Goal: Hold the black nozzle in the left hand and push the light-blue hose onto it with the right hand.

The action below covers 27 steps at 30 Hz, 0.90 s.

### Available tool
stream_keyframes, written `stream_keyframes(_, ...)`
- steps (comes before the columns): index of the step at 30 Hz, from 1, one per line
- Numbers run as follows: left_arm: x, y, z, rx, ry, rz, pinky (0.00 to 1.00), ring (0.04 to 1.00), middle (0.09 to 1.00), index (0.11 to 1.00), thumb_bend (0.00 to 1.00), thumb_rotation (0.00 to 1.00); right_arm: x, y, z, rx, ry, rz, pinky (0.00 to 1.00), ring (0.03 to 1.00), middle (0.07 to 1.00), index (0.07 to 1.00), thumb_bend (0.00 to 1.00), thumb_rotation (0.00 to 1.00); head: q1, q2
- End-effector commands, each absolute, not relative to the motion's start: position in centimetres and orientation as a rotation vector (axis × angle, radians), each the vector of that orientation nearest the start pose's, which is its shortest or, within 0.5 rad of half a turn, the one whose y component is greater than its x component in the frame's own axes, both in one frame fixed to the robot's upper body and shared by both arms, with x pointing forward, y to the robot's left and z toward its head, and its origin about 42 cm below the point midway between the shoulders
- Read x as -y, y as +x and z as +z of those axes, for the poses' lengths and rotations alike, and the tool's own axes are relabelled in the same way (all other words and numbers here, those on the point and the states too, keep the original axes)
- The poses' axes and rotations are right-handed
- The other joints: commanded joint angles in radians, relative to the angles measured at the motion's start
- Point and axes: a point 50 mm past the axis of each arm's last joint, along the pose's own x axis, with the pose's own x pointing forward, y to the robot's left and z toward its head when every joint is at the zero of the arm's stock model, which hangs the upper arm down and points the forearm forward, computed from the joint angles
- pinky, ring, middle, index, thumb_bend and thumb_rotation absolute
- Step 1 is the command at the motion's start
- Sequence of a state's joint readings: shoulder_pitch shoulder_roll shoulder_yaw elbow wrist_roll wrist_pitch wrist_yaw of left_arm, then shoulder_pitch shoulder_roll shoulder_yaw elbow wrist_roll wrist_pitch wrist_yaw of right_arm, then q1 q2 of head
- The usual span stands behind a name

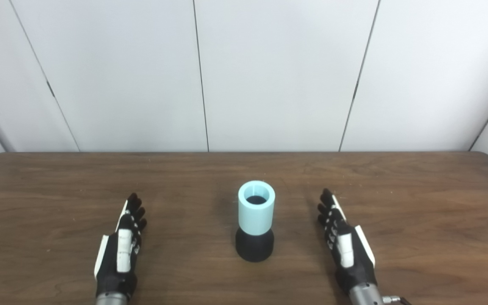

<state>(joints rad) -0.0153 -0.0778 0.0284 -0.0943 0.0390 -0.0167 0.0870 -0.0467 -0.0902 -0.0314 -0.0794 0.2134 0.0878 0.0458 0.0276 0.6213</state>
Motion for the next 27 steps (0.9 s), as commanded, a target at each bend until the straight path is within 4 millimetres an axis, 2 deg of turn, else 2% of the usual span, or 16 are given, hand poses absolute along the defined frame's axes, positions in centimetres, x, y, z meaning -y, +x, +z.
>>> stream_keyframes(1,-19.5,28.9,11.9,0.107,-0.037,0.124,1.0,1.0,1.0,1.0,0.9,1.0,23.7,30.4,13.5,0.056,0.149,0.054,1.0,1.0,1.0,1.0,0.78,1.0,0.001,0.0)
stream_keyframes(8,-20.8,29.2,11.9,0.143,0.042,0.09,1.0,1.0,1.0,1.0,0.87,1.0,23.0,30.6,13.1,-0.005,0.245,-0.017,1.0,1.0,1.0,1.0,0.74,1.0,-0.034,0.012)
stream_keyframes(12,-21.6,29.7,12.4,0.17,0.06,0.075,1.0,1.0,1.0,1.0,0.84,1.0,22.6,30.6,14.0,-0.009,0.265,-0.065,1.0,1.0,1.0,1.0,0.71,1.0,-0.054,0.047)
stream_keyframes(17,-22.0,29.9,13.0,0.185,0.067,0.057,1.0,1.0,1.0,1.0,0.82,1.0,22.7,30.4,15.0,0.03,0.273,-0.116,1.0,1.0,1.0,1.0,0.7,1.0,-0.049,0.06)
stream_keyframes(23,-21.7,29.8,13.0,0.192,0.067,0.065,1.0,1.0,1.0,1.0,0.81,1.0,22.7,30.0,14.7,0.072,0.204,-0.093,1.0,1.0,1.0,1.0,0.68,1.0,-0.033,0.065)
stream_keyframes(27,-21.5,29.8,12.9,0.185,0.065,0.075,1.0,1.0,1.0,1.0,0.82,1.0,23.5,30.1,14.1,0.1,0.129,-0.069,1.0,1.0,1.0,1.0,0.68,1.0,-0.03,0.062)
